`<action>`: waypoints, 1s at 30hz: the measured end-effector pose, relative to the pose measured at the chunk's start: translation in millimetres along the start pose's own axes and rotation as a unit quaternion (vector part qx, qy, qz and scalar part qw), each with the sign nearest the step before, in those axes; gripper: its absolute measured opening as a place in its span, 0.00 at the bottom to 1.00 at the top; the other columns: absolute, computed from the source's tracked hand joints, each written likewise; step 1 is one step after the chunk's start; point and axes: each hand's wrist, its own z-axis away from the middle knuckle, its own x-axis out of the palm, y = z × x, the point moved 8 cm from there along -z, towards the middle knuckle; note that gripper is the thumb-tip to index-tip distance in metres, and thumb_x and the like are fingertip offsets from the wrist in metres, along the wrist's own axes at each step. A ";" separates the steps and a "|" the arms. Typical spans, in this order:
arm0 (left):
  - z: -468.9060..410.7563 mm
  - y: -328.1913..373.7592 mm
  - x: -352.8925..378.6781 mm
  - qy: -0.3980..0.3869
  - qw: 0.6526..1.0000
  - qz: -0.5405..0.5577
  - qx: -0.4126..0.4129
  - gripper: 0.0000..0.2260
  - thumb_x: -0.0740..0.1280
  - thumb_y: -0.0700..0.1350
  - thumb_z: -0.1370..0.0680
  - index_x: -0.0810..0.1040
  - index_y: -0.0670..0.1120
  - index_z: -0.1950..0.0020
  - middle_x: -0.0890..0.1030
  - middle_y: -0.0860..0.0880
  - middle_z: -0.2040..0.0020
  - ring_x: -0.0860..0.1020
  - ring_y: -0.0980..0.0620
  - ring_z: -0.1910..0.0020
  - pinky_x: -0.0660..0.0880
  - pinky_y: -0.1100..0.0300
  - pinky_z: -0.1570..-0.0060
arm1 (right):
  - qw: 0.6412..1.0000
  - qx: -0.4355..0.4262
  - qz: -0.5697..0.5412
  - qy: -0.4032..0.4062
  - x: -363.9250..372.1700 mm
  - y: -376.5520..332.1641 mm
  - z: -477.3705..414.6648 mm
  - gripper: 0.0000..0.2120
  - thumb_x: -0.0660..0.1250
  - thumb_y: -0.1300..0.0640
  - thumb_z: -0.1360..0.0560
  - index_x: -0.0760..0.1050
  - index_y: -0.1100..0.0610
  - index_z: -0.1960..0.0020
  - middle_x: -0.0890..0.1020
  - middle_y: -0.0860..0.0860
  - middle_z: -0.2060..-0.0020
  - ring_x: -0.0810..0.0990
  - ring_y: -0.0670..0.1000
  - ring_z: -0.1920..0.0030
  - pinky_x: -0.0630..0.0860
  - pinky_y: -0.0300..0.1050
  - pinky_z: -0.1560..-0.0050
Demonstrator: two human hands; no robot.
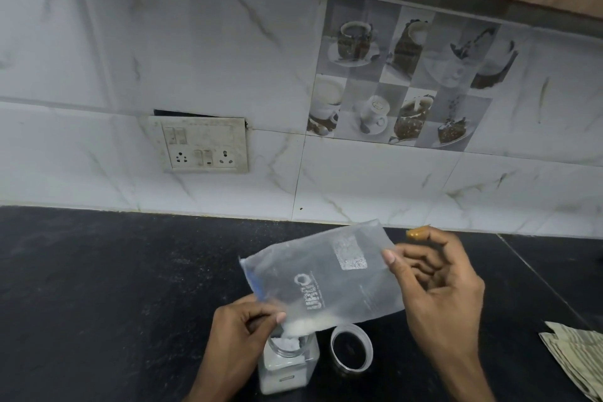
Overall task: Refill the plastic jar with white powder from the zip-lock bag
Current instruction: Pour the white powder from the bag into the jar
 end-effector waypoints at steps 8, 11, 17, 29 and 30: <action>1.5 1.4 -1.1 0.004 1.000 -0.007 0.006 0.13 0.77 0.34 0.32 0.85 0.51 0.71 0.83 0.57 0.72 0.78 0.65 0.74 0.72 0.76 0.71 | 1.000 0.005 -0.007 0.018 -4.4 -0.7 0.1 0.16 0.76 0.63 0.32 0.75 0.51 0.49 0.86 0.47 0.57 0.85 0.47 0.60 0.80 0.33 0.58; 0.8 0.6 0.4 -0.001 1.000 0.000 0.012 0.13 0.76 0.32 0.31 0.87 0.50 0.67 0.85 0.56 0.66 0.83 0.63 0.67 0.76 0.75 0.66 | 1.000 -0.002 -0.009 0.012 -4.7 -3.3 0.2 0.16 0.75 0.62 0.32 0.75 0.49 0.50 0.86 0.47 0.57 0.85 0.47 0.60 0.79 0.31 0.58; 1.5 -2.3 1.3 0.003 1.000 -0.014 0.018 0.11 0.76 0.33 0.31 0.87 0.50 0.65 0.86 0.56 0.64 0.84 0.59 0.65 0.78 0.71 0.64 | 1.000 0.002 -0.015 0.011 -4.4 -3.7 1.9 0.15 0.75 0.60 0.33 0.75 0.48 0.50 0.86 0.47 0.57 0.85 0.47 0.60 0.80 0.33 0.58; 4.6 -4.2 0.7 0.007 1.000 -0.019 0.010 0.11 0.77 0.33 0.32 0.87 0.50 0.65 0.85 0.57 0.65 0.83 0.63 0.66 0.79 0.69 0.63 | 1.000 0.004 -0.018 0.016 -6.2 -2.9 4.4 0.15 0.75 0.60 0.33 0.76 0.47 0.51 0.86 0.47 0.56 0.85 0.46 0.60 0.79 0.31 0.58; 4.0 -5.1 0.5 0.008 1.000 -0.017 0.006 0.11 0.76 0.32 0.32 0.87 0.49 0.65 0.86 0.54 0.65 0.83 0.62 0.67 0.80 0.69 0.63 | 1.000 0.002 -0.016 0.013 -5.6 -3.3 5.0 0.16 0.75 0.60 0.33 0.76 0.47 0.51 0.86 0.46 0.57 0.85 0.46 0.60 0.79 0.31 0.58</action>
